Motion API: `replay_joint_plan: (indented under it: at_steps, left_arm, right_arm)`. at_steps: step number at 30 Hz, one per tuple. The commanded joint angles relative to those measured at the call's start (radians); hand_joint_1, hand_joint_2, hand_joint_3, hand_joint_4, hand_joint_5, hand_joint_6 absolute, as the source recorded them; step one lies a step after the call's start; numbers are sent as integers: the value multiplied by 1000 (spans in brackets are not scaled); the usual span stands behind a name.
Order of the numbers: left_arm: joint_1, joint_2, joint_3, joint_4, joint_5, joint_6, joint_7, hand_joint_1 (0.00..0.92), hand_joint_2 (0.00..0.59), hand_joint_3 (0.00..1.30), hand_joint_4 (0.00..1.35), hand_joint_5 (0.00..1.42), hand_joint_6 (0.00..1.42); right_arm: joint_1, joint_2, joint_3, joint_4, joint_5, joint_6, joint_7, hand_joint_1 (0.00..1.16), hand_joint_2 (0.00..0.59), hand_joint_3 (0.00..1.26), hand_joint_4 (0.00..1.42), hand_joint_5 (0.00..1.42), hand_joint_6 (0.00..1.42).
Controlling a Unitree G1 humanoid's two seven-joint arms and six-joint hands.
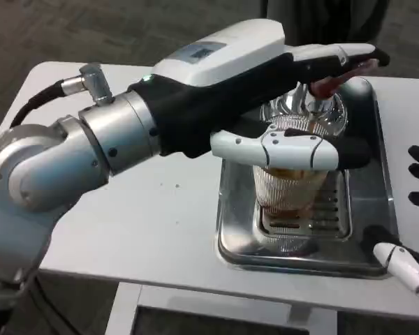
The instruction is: Grasp the cup under the faucet to collect the drink, then remove the cup.
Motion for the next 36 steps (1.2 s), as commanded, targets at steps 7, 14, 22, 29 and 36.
replay_joint_plan:
  at_steps: [7, 14, 22, 29, 36]
  left_arm:
    - [33, 22, -51, -14, 7, -25, -76, 0, 147, 133, 73, 175, 161]
    - [37, 28, -50, -20, 6, -25, -80, 0, 148, 131, 73, 174, 161]
    - [40, 38, -48, -34, 3, -16, -81, 0, 147, 131, 73, 174, 158]
    - [40, 40, -47, -38, 3, -12, -82, 0, 146, 131, 73, 174, 157]
    - [41, 44, -44, -45, 3, -9, -82, 0, 143, 131, 73, 174, 157]
  right_arm:
    - [-4, -15, 38, 71, 106, -69, -98, 543, 261, 0, 55, 175, 281]
    - [-29, -22, 77, 95, 120, -56, -136, 551, 259, 2, 46, 164, 280]
    - [-63, -25, 135, 130, 109, -42, -181, 554, 258, 5, 45, 160, 272]
    - [-90, -25, 166, 158, 113, -31, -214, 555, 258, 5, 44, 159, 269]
    - [-117, -26, 187, 183, 113, -22, -240, 555, 258, 5, 44, 155, 268]
